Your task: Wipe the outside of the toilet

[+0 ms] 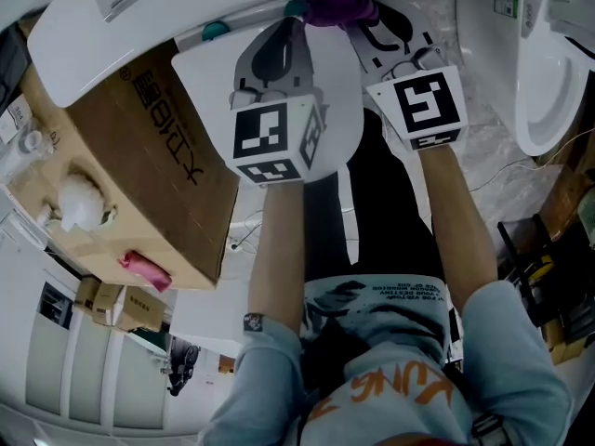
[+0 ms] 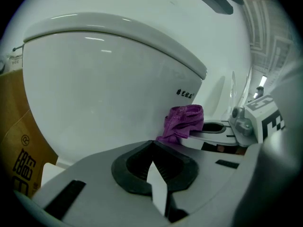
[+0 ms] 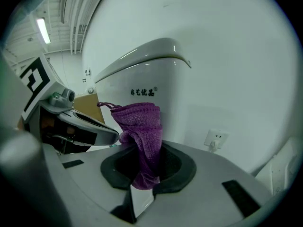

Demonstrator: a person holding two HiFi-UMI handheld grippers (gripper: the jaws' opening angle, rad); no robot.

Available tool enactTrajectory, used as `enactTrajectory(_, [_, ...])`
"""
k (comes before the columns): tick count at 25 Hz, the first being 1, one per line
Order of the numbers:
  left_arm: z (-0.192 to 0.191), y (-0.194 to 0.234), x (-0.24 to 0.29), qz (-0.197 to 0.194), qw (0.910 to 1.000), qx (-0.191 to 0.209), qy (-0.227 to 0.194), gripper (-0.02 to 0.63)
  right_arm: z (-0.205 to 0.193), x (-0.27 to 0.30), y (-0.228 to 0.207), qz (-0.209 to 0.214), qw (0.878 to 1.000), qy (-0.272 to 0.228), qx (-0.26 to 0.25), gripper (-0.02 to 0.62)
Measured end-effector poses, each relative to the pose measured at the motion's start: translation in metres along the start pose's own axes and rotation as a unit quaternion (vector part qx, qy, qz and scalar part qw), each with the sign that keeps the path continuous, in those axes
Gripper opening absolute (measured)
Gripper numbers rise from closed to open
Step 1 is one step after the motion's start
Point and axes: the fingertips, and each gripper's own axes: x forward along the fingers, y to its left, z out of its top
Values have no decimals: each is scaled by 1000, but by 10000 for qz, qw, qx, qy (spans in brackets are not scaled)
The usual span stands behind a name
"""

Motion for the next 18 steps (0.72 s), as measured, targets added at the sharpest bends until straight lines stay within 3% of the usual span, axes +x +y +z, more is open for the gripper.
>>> enactTrajectory(7, [-6,-18,16,-112,9998,42,159,25,-11,-6,-18,-28,10000,81,11,77])
enactTrajectory(14, [-9,-19,17,-128,9998,32,170,25,-27,-18,-43,-343,9990,260,106,76])
enactTrajectory(18, [-17,-2,6,-12,9998,-75,171,25,-28,-20,-18,-101,9993,363,-18,77])
